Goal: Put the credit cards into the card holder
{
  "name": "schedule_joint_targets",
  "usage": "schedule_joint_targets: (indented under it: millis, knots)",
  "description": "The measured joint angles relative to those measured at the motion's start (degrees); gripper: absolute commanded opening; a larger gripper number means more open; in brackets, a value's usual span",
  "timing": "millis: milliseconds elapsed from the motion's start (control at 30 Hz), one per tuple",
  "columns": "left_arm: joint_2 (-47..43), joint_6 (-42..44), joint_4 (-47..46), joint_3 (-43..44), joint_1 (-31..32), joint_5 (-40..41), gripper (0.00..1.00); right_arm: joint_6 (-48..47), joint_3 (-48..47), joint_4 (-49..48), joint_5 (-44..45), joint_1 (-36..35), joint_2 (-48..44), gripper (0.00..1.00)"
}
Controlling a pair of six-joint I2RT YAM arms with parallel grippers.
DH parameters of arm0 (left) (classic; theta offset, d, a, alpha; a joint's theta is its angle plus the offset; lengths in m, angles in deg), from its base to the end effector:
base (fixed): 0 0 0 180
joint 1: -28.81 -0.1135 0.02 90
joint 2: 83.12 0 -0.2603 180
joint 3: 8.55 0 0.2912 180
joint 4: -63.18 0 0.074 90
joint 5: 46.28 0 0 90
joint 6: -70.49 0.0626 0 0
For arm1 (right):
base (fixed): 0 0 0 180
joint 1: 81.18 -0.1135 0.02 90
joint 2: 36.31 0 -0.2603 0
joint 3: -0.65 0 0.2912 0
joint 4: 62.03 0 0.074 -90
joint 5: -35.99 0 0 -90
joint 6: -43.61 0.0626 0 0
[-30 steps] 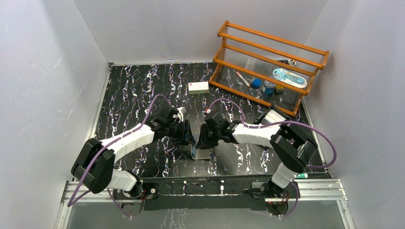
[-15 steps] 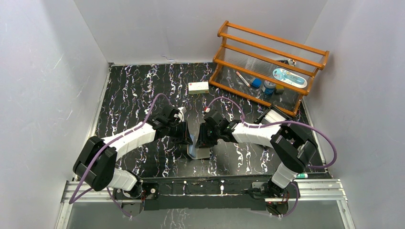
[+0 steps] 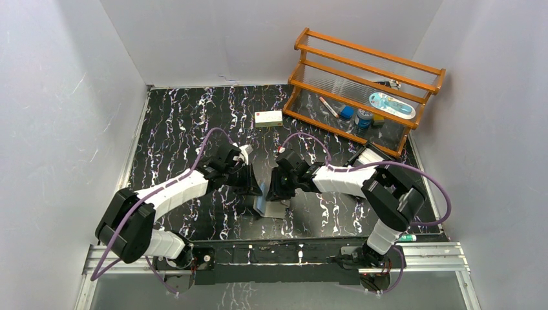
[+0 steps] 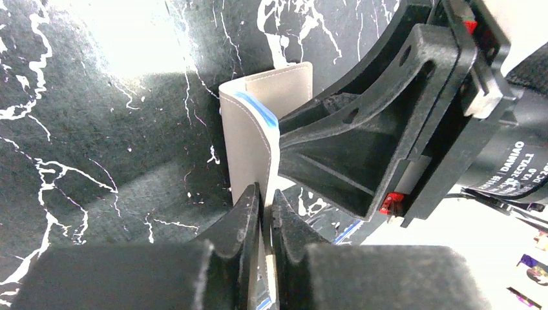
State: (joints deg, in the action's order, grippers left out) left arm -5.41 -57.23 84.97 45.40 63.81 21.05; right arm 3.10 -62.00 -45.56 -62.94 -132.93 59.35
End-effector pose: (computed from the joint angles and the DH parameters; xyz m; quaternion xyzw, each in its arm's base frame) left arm 0.2511 -0.2052 0.1564 0.0528 0.9092 -0.3664 0.1908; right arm 0.2265 0.3030 0.1106 -0.0454 0.9346 0.3132 0.1626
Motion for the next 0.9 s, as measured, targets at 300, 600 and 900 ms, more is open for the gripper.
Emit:
schedule_joint_targets:
  millis: [300, 600, 900]
  knots:
    - [-0.5, -1.38, -4.17, -2.58, -0.02, -3.26, 0.0, -0.17, 0.44, -0.07, 0.22, 0.42, 0.33, 0.3]
    - [-2.95, -5.03, -12.83, -6.97, -0.02, -8.0, 0.0, -0.17, 1.05, -0.44, -0.39, 0.79, 0.33, 0.36]
    - [-3.39, -3.56, -5.97, -4.0, 0.0, -3.04, 0.0, 0.31, 2.56, 3.5, 1.38, 1.11, -8.81, 0.51]
